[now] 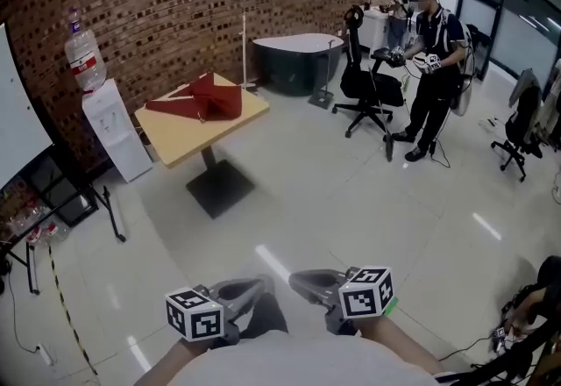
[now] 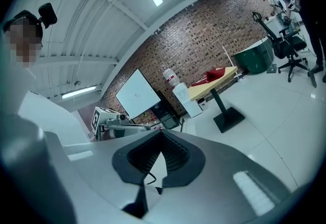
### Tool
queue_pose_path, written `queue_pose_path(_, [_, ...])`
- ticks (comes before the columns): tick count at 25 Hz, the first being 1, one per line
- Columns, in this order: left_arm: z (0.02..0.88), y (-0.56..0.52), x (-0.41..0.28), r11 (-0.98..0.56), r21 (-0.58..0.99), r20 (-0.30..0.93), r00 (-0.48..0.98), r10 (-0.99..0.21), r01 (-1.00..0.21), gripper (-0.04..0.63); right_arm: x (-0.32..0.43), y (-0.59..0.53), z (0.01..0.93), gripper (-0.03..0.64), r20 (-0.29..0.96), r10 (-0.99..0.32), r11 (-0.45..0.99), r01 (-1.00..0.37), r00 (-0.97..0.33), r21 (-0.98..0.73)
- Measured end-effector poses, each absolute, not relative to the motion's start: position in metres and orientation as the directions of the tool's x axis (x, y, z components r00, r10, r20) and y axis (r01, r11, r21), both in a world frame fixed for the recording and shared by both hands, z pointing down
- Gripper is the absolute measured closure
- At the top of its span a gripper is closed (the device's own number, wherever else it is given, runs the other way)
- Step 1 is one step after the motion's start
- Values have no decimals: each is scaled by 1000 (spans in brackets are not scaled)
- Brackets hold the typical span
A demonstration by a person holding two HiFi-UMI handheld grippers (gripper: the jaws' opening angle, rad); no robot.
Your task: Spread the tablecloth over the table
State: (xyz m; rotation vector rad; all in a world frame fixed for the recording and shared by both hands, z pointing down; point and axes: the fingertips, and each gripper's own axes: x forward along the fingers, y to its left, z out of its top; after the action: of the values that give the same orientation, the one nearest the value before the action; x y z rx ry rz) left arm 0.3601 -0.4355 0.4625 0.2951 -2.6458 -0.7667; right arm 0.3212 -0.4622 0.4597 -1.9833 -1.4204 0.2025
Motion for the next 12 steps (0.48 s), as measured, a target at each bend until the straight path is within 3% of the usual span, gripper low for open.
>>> queue_pose_path(7, [506,-322,289,788,613,303,-904,-303,-59,595,254,-353,503,617,308,859,-125,752,408,-648])
queue_pose_path(12, [509,-191,206,769,636,278,-912,-303,-62,595,165,-228,520,617,343,843,-82,728,415,-681])
